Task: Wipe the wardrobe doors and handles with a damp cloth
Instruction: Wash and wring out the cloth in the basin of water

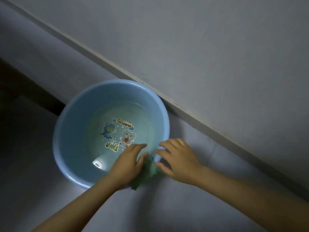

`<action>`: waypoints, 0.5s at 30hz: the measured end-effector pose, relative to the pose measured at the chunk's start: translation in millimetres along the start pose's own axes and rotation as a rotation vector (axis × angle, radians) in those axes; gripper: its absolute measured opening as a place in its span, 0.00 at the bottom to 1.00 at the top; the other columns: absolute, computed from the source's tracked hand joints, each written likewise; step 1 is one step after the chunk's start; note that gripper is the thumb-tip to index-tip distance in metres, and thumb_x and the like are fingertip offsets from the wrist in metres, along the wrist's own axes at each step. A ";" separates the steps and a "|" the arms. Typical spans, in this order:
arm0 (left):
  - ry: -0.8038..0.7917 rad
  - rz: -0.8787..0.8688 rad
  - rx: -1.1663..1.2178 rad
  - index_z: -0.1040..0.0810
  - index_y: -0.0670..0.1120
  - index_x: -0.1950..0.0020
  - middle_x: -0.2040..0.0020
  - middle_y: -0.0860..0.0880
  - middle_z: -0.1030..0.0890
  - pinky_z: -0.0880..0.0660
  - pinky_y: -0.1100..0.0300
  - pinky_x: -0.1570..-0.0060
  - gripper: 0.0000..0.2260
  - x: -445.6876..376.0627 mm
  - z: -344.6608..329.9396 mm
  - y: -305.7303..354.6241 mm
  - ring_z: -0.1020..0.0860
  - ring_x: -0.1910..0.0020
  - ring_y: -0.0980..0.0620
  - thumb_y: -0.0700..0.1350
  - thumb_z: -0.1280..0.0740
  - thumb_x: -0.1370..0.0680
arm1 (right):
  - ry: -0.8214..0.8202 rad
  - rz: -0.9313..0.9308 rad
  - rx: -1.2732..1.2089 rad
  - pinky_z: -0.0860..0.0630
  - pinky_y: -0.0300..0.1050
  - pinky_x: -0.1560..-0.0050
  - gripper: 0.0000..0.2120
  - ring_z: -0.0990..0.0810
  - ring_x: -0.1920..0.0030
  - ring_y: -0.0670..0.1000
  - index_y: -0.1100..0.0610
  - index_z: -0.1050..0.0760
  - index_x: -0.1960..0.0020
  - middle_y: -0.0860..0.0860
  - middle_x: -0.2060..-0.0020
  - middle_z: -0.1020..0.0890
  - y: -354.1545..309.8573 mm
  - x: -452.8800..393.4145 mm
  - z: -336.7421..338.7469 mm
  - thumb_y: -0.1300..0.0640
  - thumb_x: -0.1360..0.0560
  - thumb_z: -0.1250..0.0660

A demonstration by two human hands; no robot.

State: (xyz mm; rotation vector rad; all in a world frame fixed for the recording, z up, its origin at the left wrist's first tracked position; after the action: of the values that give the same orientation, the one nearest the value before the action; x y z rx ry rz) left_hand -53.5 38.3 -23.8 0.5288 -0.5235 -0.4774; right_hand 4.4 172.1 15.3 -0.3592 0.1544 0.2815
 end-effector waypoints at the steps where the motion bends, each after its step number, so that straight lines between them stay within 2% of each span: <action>1: -0.071 0.029 0.040 0.31 0.51 0.28 0.33 0.52 0.28 0.35 0.63 0.37 0.18 -2.6 -9.5 -8.9 0.29 0.36 0.54 0.52 0.43 0.18 | 0.022 0.037 0.008 0.29 0.46 0.52 0.17 0.22 0.53 0.53 0.54 0.19 0.51 0.52 0.52 0.19 -0.2 1.7 -10.6 0.44 0.27 0.39; 3: -0.215 0.083 0.169 0.31 0.53 0.29 0.35 0.55 0.26 0.34 0.67 0.41 0.18 -4.3 -25.4 -21.5 0.27 0.40 0.59 0.53 0.41 0.18 | 0.028 0.044 -0.009 0.34 0.44 0.52 0.17 0.26 0.52 0.52 0.52 0.19 0.54 0.50 0.53 0.20 3.4 1.5 -27.1 0.41 0.27 0.39; 6: -0.321 0.143 0.500 0.23 0.51 0.37 0.43 0.54 0.19 0.27 0.62 0.42 0.12 -3.8 -40.2 -30.3 0.21 0.44 0.57 0.51 0.36 0.20 | 0.039 -0.004 -0.098 0.37 0.43 0.50 0.17 0.29 0.52 0.49 0.50 0.19 0.58 0.46 0.56 0.21 9.4 -1.3 -38.5 0.38 0.28 0.37; 8: -0.261 0.147 0.571 0.20 0.49 0.45 0.52 0.52 0.17 0.24 0.64 0.50 0.07 -6.1 -35.1 -31.4 0.20 0.53 0.58 0.45 0.32 0.22 | 0.059 -0.052 -0.167 0.40 0.42 0.48 0.15 0.29 0.52 0.46 0.47 0.20 0.60 0.43 0.58 0.22 12.7 -0.7 -38.3 0.37 0.30 0.36; 10: -0.184 0.175 0.661 0.20 0.46 0.52 0.61 0.53 0.18 0.25 0.67 0.60 0.02 -7.9 -28.6 -31.4 0.21 0.62 0.59 0.40 0.30 0.24 | 0.063 -0.113 -0.202 0.42 0.40 0.47 0.15 0.30 0.52 0.44 0.47 0.20 0.61 0.41 0.61 0.22 14.0 0.7 -42.2 0.36 0.31 0.36; 13: -0.013 0.190 0.803 0.22 0.45 0.58 0.64 0.51 0.20 0.25 0.62 0.58 0.04 -14.8 -14.0 -39.5 0.23 0.62 0.54 0.38 0.28 0.26 | 0.018 -0.147 -0.208 0.42 0.41 0.46 0.17 0.28 0.56 0.47 0.49 0.23 0.64 0.42 0.67 0.22 11.8 -11.2 -51.6 0.36 0.33 0.37; 15: 0.101 0.187 0.843 0.24 0.46 0.58 0.64 0.51 0.23 0.28 0.60 0.58 0.06 -21.6 -0.6 -46.2 0.25 0.62 0.54 0.40 0.27 0.27 | -0.109 -0.265 -0.297 0.38 0.43 0.45 0.16 0.25 0.56 0.52 0.52 0.24 0.58 0.46 0.66 0.21 12.9 -32.6 -60.9 0.39 0.30 0.36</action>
State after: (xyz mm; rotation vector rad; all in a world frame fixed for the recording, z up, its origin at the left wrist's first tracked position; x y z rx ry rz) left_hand -83.0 15.1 -58.3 1.2886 -0.6622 -0.0254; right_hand -36.3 153.5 -38.7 -0.6507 -0.0444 0.0605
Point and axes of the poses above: each hand's wrist, its own x-axis away from the middle knuckle, its own z-axis out of the back of the hand, y = z × x, the point moved 7 cm from there along -x, towards the middle knuckle
